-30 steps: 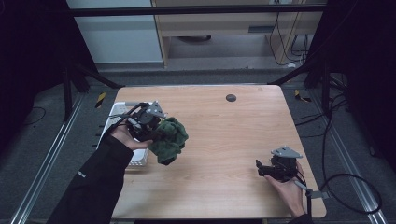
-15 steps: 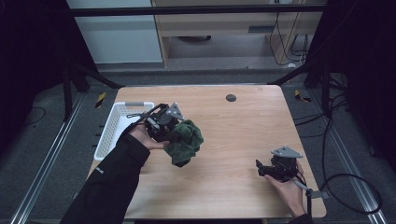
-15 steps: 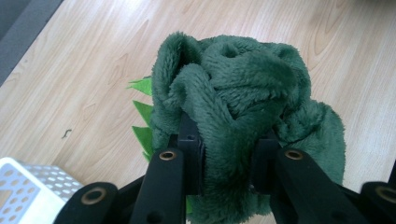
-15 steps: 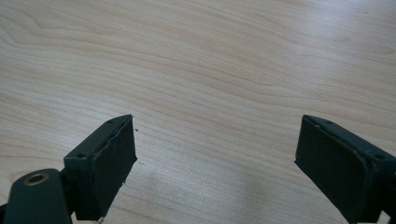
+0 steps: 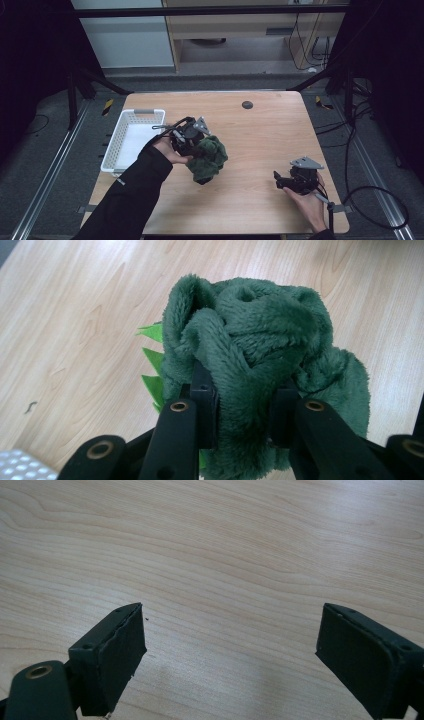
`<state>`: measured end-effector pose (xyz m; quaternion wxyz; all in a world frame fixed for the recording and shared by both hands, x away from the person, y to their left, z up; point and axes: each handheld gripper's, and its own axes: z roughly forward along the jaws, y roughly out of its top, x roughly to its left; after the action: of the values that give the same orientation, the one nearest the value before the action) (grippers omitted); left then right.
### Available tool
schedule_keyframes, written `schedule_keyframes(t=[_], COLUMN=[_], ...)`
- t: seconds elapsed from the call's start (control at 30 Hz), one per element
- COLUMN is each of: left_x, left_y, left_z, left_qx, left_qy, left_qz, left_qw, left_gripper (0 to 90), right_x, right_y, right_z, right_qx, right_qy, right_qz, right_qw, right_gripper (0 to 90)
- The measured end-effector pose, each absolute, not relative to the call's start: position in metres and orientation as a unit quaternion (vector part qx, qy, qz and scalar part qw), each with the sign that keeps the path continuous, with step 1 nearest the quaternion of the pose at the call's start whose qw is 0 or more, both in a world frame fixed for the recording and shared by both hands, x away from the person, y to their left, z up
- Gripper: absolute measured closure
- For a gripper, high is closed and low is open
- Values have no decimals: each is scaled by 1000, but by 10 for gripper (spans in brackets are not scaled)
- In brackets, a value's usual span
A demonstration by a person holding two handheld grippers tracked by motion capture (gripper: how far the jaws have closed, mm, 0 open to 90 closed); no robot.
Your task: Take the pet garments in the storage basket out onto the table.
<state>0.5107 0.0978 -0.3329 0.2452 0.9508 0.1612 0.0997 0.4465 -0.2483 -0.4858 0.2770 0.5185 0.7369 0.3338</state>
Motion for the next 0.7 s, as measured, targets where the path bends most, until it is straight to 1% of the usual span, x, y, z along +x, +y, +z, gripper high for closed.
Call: schedule_keyframes(t=[0.7], left_x=[515], left_y=[75], left_z=[-373], left_qx=[965], left_qy=[134], left_qz=[64], left_qw=[217], left_gripper=[717], right_x=[447], right_y=[-248], right_z=[-486], right_qx=[519], right_qy=[737], right_qz=[334], right_qw=[274], right_gripper=[121])
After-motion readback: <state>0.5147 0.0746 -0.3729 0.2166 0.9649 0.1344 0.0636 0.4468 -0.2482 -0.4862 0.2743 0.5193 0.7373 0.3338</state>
